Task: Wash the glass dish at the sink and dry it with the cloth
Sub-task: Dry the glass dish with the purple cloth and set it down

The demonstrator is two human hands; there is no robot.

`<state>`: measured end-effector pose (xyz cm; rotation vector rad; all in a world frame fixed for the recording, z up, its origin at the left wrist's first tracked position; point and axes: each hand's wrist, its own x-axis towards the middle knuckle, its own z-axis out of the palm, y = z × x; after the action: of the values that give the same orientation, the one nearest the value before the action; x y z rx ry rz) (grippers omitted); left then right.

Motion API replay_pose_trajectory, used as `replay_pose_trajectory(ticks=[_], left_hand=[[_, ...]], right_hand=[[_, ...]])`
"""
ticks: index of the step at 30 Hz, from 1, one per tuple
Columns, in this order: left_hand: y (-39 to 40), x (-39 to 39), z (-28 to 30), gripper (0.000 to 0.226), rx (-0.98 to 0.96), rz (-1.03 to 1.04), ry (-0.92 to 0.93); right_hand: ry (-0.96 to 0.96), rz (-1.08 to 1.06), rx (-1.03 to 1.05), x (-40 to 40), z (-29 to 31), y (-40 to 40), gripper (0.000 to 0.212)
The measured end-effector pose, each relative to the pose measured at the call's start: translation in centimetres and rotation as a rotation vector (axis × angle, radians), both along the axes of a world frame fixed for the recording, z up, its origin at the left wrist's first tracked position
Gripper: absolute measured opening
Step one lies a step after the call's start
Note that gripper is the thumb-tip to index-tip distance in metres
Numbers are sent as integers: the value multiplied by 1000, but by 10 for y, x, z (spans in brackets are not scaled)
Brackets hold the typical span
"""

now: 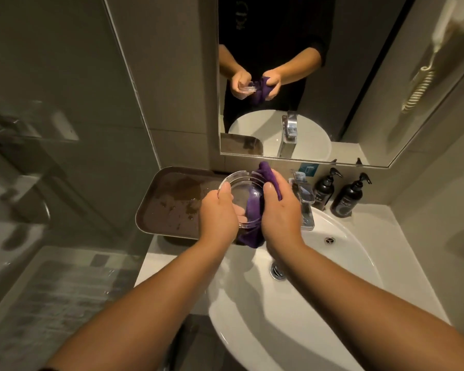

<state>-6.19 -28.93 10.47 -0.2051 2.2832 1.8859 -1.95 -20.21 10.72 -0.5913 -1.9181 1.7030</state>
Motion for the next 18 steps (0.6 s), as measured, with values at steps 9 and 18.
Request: replay_pose_trajectory(ticks=[9,18], left_hand=[[-2,19,-5,34,168,-145,-69],[-24,-13,42,43,-220,-566,121]], right_hand=[[6,133,15,4,1,28,33],[-176,580,367,-4,52,54,32]])
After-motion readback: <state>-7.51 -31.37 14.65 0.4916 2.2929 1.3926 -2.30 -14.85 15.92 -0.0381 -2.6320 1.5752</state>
